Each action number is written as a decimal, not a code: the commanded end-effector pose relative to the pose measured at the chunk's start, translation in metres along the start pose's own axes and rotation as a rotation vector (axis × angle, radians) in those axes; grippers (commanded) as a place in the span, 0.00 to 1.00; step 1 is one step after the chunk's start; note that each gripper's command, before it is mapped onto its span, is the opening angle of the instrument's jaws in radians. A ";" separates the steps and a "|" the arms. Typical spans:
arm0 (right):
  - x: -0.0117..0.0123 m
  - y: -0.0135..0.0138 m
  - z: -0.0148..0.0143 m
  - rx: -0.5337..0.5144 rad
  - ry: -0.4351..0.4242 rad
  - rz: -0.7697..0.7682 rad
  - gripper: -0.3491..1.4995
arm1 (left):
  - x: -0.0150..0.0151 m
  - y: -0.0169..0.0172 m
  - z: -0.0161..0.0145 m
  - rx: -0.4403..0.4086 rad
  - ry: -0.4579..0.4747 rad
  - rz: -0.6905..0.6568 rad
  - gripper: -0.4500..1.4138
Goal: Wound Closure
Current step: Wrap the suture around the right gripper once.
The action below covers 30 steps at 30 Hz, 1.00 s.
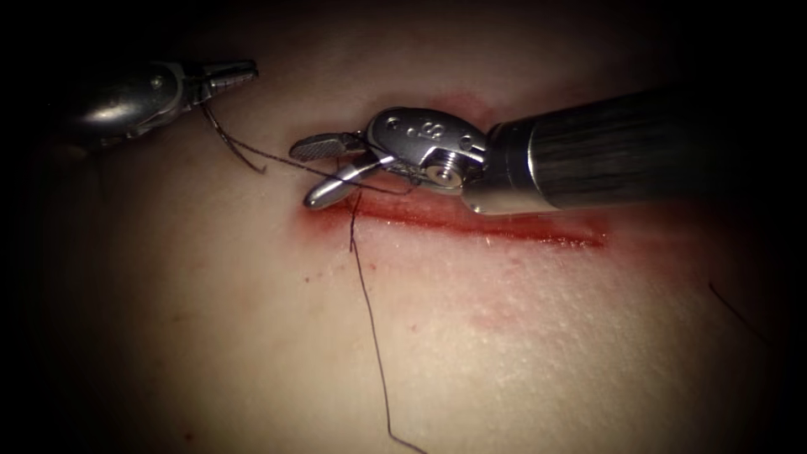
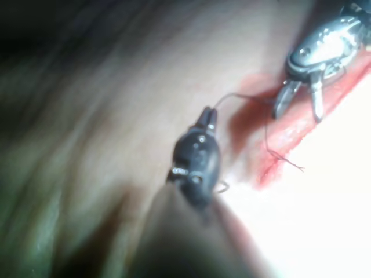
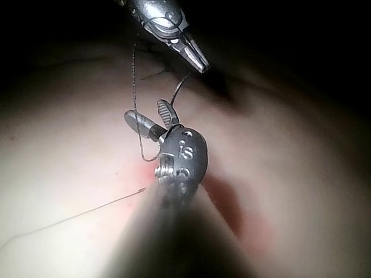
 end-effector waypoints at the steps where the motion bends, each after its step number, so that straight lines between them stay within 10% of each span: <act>1: 0.0000 0.0006 0.0004 -0.021 -0.002 -0.005 0.48 | -0.0005 0.0002 0.0007 -0.001 0.004 0.002 0.05; 19: -0.0008 0.0015 -0.0002 -0.379 0.004 0.006 0.44 | -0.0028 0.0091 -0.0073 -0.025 0.028 -0.033 0.05; 30: 0.0002 -0.0003 -0.0009 -0.248 0.165 0.036 0.43 | -0.0092 0.0096 -0.0039 -0.034 0.001 -0.032 0.05</act>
